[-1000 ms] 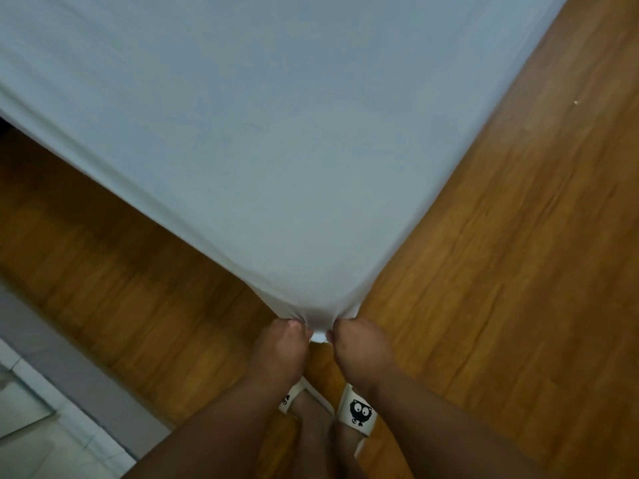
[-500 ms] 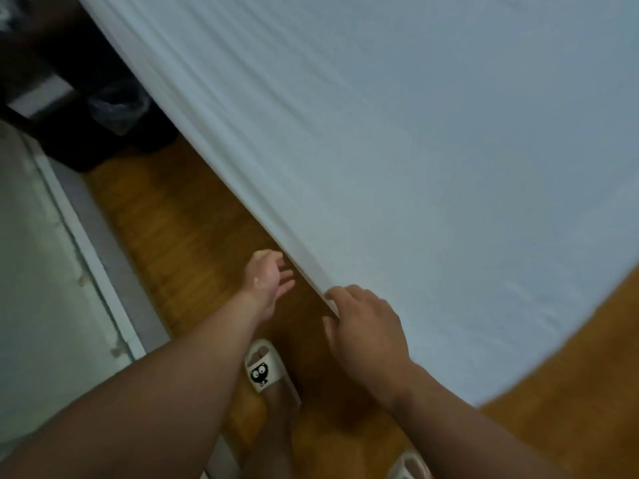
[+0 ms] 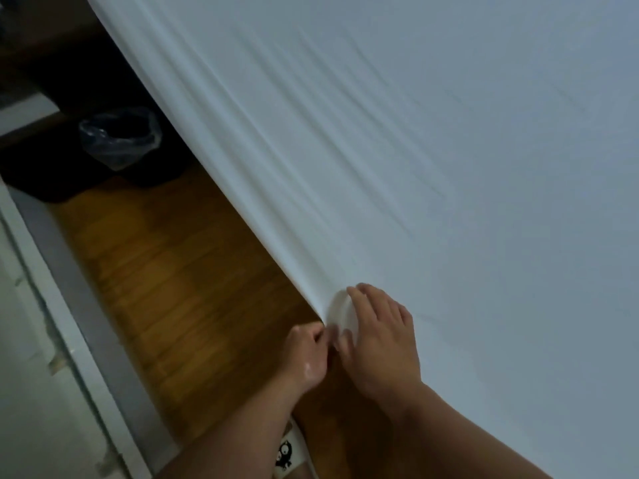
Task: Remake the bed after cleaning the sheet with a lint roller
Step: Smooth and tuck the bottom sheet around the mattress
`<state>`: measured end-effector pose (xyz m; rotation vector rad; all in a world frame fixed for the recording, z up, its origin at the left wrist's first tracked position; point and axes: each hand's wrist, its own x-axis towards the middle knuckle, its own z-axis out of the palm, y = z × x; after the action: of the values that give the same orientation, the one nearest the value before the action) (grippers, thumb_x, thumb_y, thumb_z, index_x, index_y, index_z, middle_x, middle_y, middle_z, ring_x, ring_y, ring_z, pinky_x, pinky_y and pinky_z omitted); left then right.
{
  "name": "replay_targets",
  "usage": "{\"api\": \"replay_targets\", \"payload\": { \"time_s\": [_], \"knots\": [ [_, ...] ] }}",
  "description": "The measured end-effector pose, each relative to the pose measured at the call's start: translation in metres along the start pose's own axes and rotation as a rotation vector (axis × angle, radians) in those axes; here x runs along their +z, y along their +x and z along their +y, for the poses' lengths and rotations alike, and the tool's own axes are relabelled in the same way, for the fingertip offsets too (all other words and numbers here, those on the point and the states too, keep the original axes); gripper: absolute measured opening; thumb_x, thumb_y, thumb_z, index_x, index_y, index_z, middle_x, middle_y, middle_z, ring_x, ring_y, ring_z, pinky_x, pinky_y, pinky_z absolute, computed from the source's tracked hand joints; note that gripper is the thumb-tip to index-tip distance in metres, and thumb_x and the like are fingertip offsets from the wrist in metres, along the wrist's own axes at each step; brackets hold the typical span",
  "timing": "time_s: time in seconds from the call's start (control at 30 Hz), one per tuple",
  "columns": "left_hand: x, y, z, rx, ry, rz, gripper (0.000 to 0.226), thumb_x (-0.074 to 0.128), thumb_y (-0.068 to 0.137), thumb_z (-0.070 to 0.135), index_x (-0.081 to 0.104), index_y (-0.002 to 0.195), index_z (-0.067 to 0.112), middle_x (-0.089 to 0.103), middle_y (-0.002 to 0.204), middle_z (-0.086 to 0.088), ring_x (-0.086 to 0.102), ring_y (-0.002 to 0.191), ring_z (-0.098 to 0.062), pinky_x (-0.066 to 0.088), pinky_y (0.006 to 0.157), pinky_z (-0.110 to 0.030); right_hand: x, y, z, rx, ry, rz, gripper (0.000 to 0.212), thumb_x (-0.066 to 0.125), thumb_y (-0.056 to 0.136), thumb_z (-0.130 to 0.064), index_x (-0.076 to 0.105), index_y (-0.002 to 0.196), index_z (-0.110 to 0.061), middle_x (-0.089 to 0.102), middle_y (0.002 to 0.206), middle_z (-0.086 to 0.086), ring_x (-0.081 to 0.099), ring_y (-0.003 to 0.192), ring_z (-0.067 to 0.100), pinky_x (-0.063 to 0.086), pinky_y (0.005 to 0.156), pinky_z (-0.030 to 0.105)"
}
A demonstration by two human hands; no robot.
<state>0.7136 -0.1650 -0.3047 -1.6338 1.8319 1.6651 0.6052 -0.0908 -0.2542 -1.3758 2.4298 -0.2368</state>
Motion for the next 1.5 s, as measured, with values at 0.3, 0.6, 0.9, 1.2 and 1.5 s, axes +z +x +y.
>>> {"api": "replay_targets", "payload": {
  "time_s": [0.3, 0.6, 0.9, 1.2, 1.5],
  "knots": [
    [-0.196, 0.113, 0.143, 0.441, 0.432, 0.586, 0.029, 0.051, 0.099, 0.031, 0.057, 0.123, 0.015, 0.052, 0.127, -0.007, 0.050, 0.115, -0.023, 0.042, 0.096, -0.033, -0.042, 0.240, -0.054, -0.130, -0.033, 0.075, 0.069, 0.042, 0.097, -0.056, 0.023, 0.155, -0.026, 0.012, 0.166, 0.004, 0.005, 0.154, 0.025, 0.006, 0.122, 0.055],
    [-0.277, 0.269, 0.165, 0.581, 1.162, 0.399, 0.071, 0.008, 0.097, 0.068, -0.004, 0.159, 0.035, -0.011, 0.168, 0.001, -0.007, 0.154, -0.023, 0.008, 0.120, -0.061, 0.005, 0.301, -0.087, -0.001, -0.128, -0.034, 0.079, 0.014, 0.098, -0.069, 0.004, 0.159, -0.021, -0.007, 0.166, 0.012, -0.014, 0.152, 0.035, 0.001, 0.119, 0.063],
    [-0.350, 0.277, 0.215, 0.444, 0.988, 0.497, 0.061, 0.039, 0.095, 0.055, 0.046, 0.145, 0.021, 0.042, 0.150, -0.013, 0.042, 0.135, -0.034, 0.032, 0.107, -0.053, -0.033, 0.372, -0.118, -0.244, 0.099, 0.041, 0.059, 0.039, 0.098, -0.057, 0.049, 0.144, -0.022, 0.038, 0.156, 0.010, 0.034, 0.146, 0.029, 0.037, 0.111, 0.056],
    [-0.436, 0.388, 0.240, 0.512, 1.227, 0.242, 0.080, 0.006, 0.090, 0.080, -0.011, 0.157, 0.038, -0.020, 0.166, 0.007, -0.016, 0.153, -0.020, 0.005, 0.120, -0.061, -0.004, 0.454, -0.192, -0.092, -0.053, -0.072, 0.068, 0.032, 0.099, -0.056, 0.019, 0.158, -0.023, 0.005, 0.166, 0.012, 0.000, 0.153, 0.036, 0.005, 0.118, 0.063],
    [-0.610, 0.495, 0.280, 0.576, 1.156, 0.329, 0.074, 0.005, 0.091, 0.074, 0.000, 0.157, 0.041, -0.007, 0.168, 0.000, -0.006, 0.154, -0.025, 0.005, 0.120, -0.061, -0.030, 0.622, -0.277, -0.092, 0.100, 0.185, 0.060, 0.041, 0.099, -0.052, 0.038, 0.150, -0.021, 0.035, 0.158, 0.010, 0.028, 0.149, 0.027, 0.030, 0.117, 0.054]
  ]
}}
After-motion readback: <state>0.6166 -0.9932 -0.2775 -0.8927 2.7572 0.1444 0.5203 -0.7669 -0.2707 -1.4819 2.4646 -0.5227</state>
